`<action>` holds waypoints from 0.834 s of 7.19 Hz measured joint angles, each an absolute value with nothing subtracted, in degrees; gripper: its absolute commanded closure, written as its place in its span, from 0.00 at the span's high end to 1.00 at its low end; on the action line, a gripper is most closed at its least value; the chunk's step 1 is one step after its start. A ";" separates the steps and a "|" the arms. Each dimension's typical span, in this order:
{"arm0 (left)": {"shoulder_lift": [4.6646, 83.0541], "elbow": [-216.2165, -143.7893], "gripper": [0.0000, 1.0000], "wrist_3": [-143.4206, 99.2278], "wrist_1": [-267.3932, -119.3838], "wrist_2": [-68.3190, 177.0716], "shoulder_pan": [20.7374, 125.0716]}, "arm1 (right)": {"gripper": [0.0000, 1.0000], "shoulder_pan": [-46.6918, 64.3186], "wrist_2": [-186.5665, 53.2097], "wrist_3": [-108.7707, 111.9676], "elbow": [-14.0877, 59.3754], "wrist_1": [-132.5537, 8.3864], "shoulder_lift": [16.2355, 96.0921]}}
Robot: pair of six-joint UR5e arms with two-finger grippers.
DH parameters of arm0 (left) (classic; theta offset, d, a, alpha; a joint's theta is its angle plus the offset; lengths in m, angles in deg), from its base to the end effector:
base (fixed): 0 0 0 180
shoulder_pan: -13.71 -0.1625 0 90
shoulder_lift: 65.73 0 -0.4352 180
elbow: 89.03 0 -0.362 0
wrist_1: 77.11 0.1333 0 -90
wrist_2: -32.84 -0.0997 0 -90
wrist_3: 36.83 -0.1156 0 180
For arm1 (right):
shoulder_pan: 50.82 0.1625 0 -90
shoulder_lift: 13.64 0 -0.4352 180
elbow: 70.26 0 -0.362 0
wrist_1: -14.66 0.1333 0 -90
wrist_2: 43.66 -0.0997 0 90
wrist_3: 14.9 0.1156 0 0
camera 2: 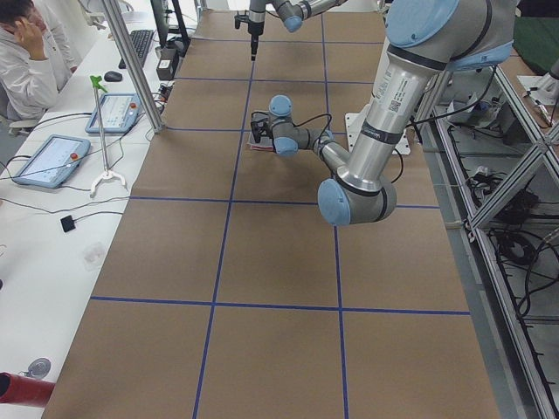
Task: Fold towel twice with both arms
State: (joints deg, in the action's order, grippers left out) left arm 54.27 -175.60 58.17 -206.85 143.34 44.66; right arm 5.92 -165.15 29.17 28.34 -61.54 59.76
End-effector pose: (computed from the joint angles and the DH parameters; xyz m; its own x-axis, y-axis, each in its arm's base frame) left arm 0.5359 -0.4296 0.3297 0.3253 -0.2902 -0.9000 0.2359 0.9465 -0.2200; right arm -0.2634 -0.5345 0.4393 0.6792 -0.0815 0.7294 -0.0643 0.9834 0.1698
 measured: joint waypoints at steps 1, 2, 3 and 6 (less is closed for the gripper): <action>54.20 -175.58 0.51 58.40 -207.13 143.33 44.44 | 1.00 6.51 -165.59 28.01 28.38 -61.54 60.15; 54.15 -175.49 0.50 58.49 -207.32 143.32 44.35 | 1.00 6.73 -165.74 27.59 28.44 -61.52 60.30; 54.16 -175.35 0.50 58.52 -207.40 143.30 44.32 | 1.00 6.79 -165.78 27.44 28.46 -61.48 60.33; 54.28 -175.00 0.46 58.44 -207.45 143.24 44.39 | 1.00 6.83 -165.69 27.39 28.45 -61.43 60.42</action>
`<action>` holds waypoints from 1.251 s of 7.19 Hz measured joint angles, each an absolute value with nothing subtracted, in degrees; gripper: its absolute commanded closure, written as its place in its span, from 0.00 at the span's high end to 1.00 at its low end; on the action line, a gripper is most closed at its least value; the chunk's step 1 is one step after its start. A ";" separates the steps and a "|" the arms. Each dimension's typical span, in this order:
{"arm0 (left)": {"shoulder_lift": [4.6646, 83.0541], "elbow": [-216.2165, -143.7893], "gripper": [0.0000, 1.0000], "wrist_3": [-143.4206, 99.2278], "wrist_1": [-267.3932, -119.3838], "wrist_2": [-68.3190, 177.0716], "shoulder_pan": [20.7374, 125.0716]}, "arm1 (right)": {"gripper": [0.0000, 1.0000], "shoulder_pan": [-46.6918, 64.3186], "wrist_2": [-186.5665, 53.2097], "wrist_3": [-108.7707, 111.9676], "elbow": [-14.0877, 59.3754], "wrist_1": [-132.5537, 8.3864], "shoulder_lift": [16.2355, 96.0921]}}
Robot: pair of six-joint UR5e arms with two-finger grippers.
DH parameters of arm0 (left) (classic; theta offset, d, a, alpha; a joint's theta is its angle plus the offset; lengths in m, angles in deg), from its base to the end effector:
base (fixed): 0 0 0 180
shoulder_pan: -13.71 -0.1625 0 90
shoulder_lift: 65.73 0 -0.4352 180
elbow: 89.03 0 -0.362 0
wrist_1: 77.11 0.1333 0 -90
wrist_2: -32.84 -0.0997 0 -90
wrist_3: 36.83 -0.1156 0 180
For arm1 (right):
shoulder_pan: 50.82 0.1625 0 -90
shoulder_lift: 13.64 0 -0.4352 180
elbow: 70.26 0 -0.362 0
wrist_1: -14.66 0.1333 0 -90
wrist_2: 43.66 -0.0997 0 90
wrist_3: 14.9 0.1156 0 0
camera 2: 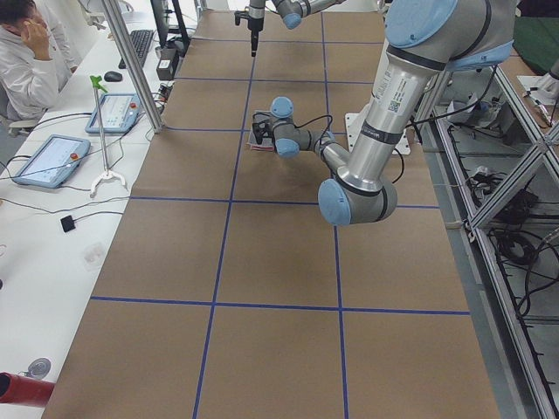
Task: Fold towel twice with both arms
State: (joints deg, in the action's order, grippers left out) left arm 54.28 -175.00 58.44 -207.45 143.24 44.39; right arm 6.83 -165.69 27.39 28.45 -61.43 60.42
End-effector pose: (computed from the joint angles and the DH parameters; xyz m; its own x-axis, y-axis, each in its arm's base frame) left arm 0.5394 -0.4282 0.3330 0.3252 -0.2931 -0.8991 0.2346 0.9461 -0.2235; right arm -0.2536 -0.5349 0.4445 0.6805 -0.0977 0.7262 -0.0534 0.9818 0.1821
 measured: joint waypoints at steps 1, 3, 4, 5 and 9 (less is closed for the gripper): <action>54.30 -174.90 0.45 58.40 -207.45 143.24 44.41 | 1.00 6.84 -165.64 27.41 28.48 -61.40 60.43; 54.32 -174.77 0.42 58.34 -207.45 143.23 44.43 | 1.00 6.83 -165.56 27.40 28.52 -61.37 60.49; 54.35 -174.74 0.42 58.28 -207.45 143.23 44.58 | 1.00 6.79 -165.49 27.43 28.52 -61.34 60.49; 54.38 -174.73 0.42 58.21 -207.45 143.23 44.83 | 1.00 6.76 -165.41 27.45 28.53 -61.31 60.49; 54.40 -174.39 0.42 58.00 -207.43 143.23 45.18 | 1.00 6.75 -165.22 27.46 28.53 -61.28 60.53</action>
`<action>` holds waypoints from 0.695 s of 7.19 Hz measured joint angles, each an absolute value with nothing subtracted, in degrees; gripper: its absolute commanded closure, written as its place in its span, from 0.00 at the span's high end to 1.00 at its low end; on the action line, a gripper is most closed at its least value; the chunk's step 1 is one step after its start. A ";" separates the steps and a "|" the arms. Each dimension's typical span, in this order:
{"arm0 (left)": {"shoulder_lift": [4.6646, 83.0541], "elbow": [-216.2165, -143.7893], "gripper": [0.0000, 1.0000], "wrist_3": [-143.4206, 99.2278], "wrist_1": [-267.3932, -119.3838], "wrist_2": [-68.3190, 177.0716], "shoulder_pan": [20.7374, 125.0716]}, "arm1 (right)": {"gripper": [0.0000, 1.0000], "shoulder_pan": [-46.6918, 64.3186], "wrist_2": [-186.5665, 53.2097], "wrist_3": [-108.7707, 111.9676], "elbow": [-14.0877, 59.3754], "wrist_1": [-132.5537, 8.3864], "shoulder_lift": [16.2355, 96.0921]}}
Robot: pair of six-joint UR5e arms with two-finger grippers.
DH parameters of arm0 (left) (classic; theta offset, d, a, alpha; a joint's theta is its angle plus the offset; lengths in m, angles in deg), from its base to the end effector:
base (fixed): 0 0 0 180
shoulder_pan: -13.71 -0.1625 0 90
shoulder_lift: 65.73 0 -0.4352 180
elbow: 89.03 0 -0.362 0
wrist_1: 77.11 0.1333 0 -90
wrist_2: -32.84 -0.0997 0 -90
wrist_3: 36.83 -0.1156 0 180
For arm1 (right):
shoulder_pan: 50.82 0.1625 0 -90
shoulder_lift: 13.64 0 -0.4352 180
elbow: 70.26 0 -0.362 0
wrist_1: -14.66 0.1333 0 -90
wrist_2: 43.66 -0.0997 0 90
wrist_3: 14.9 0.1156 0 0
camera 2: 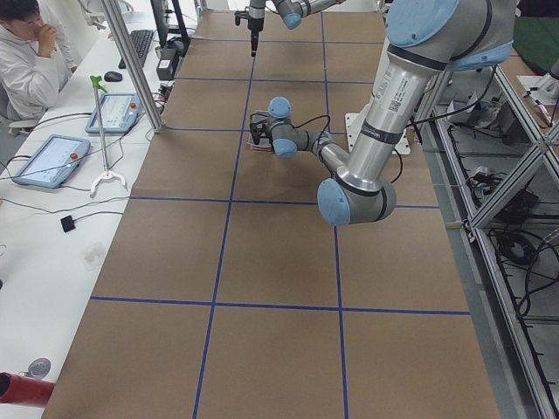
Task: Fold towel twice with both arms
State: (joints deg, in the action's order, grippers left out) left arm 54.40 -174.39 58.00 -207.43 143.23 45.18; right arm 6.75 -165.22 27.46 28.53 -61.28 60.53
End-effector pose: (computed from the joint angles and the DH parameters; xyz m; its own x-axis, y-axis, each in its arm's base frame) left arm 0.5356 -0.4369 0.3366 0.3299 -0.2944 -0.8969 0.2469 0.9439 -0.2191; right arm -0.2535 -0.5347 0.4450 0.6839 -0.0977 0.7230 -0.0571 0.9808 0.1865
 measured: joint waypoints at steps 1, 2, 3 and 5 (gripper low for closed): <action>54.38 -174.17 0.42 57.95 -207.44 143.23 45.13 | 1.00 6.75 -165.16 27.46 28.53 -61.28 60.53; 54.39 -173.98 0.30 57.95 -207.45 143.23 45.10 | 1.00 6.75 -165.14 27.46 28.52 -61.28 60.54; 54.40 -173.93 0.15 57.98 -207.45 143.23 45.09 | 1.00 6.75 -165.13 27.46 28.52 -61.28 60.54; 54.41 -173.93 0.00 57.98 -207.45 143.24 45.09 | 1.00 6.75 -165.10 27.46 28.53 -61.27 60.53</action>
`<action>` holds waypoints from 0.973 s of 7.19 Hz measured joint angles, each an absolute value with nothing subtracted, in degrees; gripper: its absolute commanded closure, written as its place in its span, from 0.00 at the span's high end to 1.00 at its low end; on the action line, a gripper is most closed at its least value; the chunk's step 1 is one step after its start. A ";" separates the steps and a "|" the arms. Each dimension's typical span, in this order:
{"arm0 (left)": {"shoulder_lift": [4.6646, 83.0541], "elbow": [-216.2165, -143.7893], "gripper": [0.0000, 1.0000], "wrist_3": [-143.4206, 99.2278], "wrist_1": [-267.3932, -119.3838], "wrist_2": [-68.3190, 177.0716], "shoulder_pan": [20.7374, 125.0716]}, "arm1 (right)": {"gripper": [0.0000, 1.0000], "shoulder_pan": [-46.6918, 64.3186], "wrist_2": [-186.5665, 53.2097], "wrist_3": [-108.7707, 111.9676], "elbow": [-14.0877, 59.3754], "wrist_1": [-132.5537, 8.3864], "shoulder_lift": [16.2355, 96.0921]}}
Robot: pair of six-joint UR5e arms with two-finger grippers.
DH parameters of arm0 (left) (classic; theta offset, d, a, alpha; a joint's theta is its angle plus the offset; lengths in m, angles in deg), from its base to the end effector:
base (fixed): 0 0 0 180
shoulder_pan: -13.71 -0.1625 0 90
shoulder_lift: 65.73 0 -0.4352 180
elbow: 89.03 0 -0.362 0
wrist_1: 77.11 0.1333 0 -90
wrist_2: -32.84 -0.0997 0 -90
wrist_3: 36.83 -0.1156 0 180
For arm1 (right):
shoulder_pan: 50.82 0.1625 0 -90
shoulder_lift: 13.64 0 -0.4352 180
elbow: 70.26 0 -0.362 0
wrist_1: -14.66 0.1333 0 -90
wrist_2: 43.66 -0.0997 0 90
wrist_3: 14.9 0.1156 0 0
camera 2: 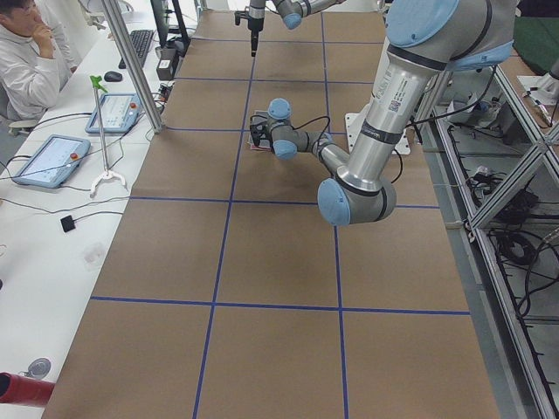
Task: Fold towel twice with both arms
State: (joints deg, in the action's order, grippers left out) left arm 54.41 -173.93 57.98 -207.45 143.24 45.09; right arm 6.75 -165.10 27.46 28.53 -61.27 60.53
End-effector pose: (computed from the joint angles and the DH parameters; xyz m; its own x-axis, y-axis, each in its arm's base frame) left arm 0.5377 -0.4369 0.3401 0.3362 -0.2971 -0.8937 0.2466 0.9436 -0.2209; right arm -0.2533 -0.5348 0.4450 0.6850 -0.0975 0.7220 -0.0581 0.9805 0.1876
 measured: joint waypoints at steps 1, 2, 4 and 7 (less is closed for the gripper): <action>54.41 -173.93 0.00 57.95 -207.45 143.23 45.09 | 1.00 6.75 -165.07 27.46 28.54 -61.27 60.53; 54.41 -174.01 0.00 57.91 -207.47 143.23 45.10 | 1.00 6.75 -165.06 27.46 28.56 -61.25 60.54; 54.32 -174.65 0.00 57.79 -207.51 143.41 45.70 | 1.00 6.75 -165.06 27.44 28.55 -61.18 60.77; 51.54 -177.40 0.00 56.36 -207.38 144.43 47.32 | 1.00 6.82 -165.11 27.21 28.54 -60.82 61.92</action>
